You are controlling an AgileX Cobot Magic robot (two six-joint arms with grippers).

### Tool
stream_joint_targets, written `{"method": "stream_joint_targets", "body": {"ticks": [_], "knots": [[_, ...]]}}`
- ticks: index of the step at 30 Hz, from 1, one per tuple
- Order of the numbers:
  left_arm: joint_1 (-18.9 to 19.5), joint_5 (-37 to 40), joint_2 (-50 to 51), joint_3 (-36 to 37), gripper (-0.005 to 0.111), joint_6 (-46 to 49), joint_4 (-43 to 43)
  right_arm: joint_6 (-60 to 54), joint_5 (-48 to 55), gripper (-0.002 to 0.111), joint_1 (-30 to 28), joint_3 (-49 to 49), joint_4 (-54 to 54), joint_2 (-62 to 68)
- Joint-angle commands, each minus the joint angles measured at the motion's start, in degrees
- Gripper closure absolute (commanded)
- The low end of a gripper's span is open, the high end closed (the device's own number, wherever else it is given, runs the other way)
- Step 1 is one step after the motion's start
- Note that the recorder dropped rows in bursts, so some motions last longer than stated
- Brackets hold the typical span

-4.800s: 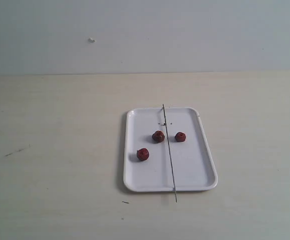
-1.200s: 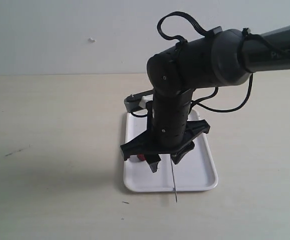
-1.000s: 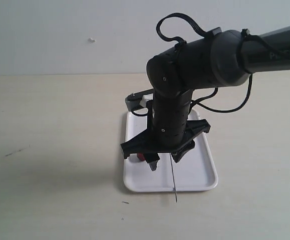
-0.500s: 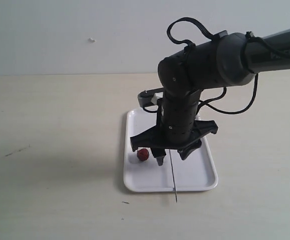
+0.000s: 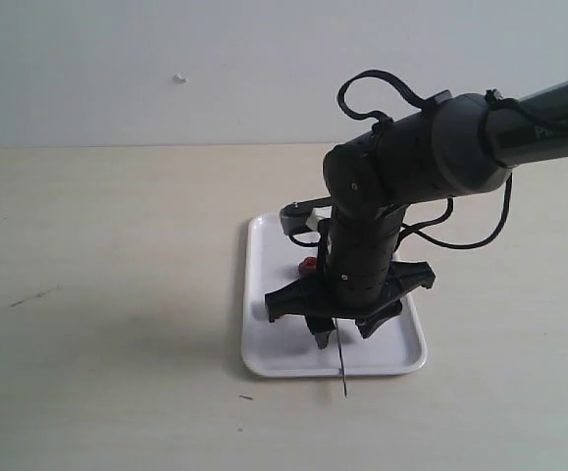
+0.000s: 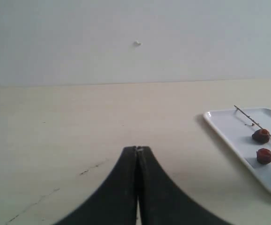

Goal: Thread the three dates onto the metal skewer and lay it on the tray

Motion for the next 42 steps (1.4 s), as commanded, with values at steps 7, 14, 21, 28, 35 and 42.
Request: {"method": "stream_joint_targets", "body": {"ticks": [7,14,21,28,35,42], "knots": [[0.1,0.1,-0.4,0.0,0.107,0.0,-0.4,-0.5,-2.1,0.062,-0.2,0.2,0.9,3.4],[0.1,0.1,-0.4,0.0,0.107,0.0,-0.4,-0.2,-2.1,0.065,-0.2,0.2,0.9,3.8],[0.1,0.1,-0.4,0.0,0.107,0.0,-0.4,1.7,-1.7,0.096,-0.2,0.2,0.9,3.8],[0.1,0.1,-0.4,0.0,0.107,0.0,-0.4,5.2,-1.8,0.108,-0.2,0.2,0.2,3.8],[0.1,0.1,-0.4,0.0,0.107,0.0,-0.4,11.1,-1.6,0.108,-1.7,0.1,-4.1,-0.8],[0.1,0.1,-0.4,0.0,0.107,0.0,-0.4,6.5,-1.5,0.108,-5.1,0.1,-5.2,-11.5]]}}
